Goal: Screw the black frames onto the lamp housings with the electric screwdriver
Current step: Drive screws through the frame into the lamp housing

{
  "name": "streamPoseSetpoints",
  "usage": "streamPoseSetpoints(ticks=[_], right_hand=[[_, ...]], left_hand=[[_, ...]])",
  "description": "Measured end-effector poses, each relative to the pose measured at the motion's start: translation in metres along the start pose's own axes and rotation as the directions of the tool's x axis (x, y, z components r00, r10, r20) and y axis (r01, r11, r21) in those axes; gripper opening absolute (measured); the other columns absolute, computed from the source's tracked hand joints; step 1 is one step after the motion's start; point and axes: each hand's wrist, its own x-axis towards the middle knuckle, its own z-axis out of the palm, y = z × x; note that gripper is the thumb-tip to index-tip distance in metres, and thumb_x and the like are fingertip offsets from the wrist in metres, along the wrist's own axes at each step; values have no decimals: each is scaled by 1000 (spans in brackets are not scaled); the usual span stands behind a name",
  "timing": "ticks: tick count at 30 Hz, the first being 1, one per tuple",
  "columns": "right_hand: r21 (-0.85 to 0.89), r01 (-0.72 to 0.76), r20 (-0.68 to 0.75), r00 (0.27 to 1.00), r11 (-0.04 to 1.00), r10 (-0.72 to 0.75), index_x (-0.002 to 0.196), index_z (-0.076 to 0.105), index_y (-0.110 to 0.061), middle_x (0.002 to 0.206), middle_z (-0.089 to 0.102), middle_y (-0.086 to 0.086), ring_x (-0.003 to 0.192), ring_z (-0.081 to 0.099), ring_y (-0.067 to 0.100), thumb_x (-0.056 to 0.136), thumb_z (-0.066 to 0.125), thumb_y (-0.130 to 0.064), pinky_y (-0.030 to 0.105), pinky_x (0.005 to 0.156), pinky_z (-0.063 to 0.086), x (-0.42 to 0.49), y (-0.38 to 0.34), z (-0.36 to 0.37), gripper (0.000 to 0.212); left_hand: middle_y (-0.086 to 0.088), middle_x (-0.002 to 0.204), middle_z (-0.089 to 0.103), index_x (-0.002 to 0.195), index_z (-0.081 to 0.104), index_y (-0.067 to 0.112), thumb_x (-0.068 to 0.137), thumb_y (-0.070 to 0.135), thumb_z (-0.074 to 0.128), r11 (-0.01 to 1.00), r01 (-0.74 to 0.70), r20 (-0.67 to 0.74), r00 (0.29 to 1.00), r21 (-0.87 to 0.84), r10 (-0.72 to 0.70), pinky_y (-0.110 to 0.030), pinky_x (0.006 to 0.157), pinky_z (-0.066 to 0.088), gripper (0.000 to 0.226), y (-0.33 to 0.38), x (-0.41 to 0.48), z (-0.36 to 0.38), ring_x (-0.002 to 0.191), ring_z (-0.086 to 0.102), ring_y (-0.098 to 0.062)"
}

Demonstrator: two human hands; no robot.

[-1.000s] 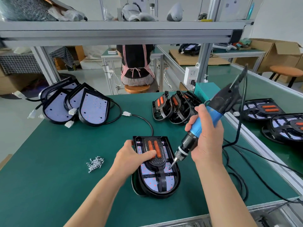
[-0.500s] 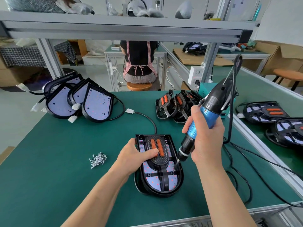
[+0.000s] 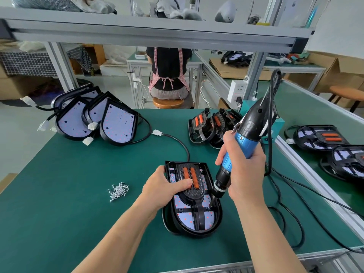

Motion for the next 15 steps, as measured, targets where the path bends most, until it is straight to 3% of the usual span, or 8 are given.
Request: streamPoseSetpoints(ticks=[4,7,9,15], right_hand=[[-10,-26,-6,1000,1000,26,94,64,-23,54,54,3,48,52,17,76,73,-38,23,58,48,1,2,-2,24],[-11,-30,8,1000,999,30,77,65,-35,52,53,1,48,50,18,76,73,-38,23,59,48,3,3,-4,8],[-3,-24,36,999,1000,24,70,63,-37,51,52,-1,47,49,18,77,71,-35,25,59,47,4,4,-4,11],[0,-25,120,992,1000,25,71,61,-35,50,50,2,46,47,20,80,69,-29,26,64,47,4,9,-2,13]], left_hand=[[11,103,72,103,59,32,47,59,84,1000,2,-2,1000,5,-2,-45,98,53,66,0,0,0,101,68,-18],[9,105,72,103,58,33,43,63,82,1000,-4,-4,1000,-3,4,-46,99,51,72,1,0,0,104,67,-21],[8,106,72,104,58,32,41,64,81,1000,-9,-12,1000,-14,9,-46,100,51,74,1,1,2,105,67,-22],[9,101,74,104,57,32,42,55,85,995,-1,-20,1000,-99,-1,-45,95,55,72,0,1,7,97,71,-17]])
